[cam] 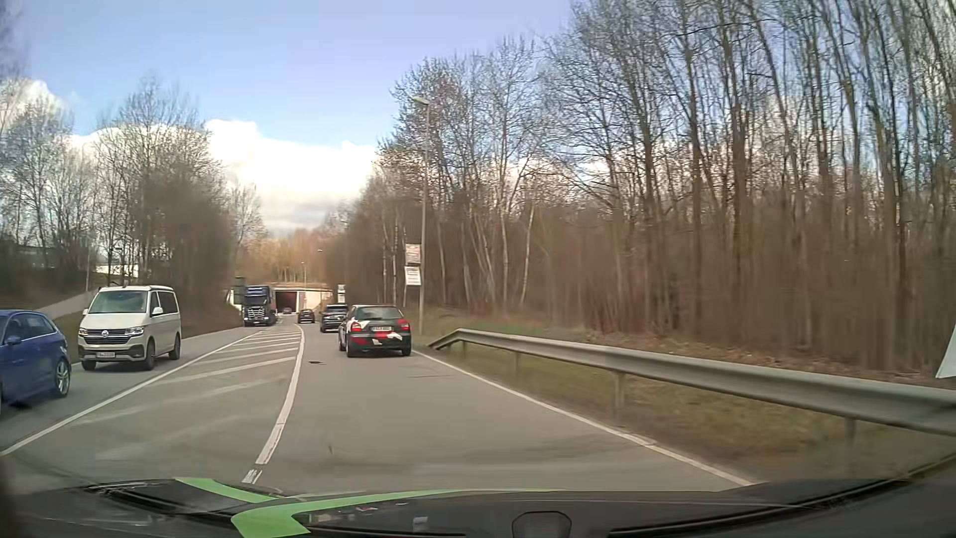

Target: Follow the waypoints while adhering to traffic rules and regulations

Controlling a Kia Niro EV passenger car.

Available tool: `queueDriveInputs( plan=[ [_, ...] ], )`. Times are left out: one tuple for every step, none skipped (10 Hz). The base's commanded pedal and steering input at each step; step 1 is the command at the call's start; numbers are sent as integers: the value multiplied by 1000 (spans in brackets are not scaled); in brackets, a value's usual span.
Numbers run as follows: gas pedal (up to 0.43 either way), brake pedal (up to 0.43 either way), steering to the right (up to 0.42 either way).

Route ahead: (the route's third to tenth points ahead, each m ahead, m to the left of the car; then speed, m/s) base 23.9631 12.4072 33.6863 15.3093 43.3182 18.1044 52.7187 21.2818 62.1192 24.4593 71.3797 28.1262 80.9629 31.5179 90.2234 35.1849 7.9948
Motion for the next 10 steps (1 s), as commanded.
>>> queueDriveInputs(
  plan=[
    [209,0,-205],
    [209,0,-191],
    [209,0,-171],
    [209,0,-150],
    [209,0,-116],
    [209,0,-89],
    [209,0,-75],
    [209,0,-63],
    [209,0,-57],
    [209,0,-52]
  ],
)
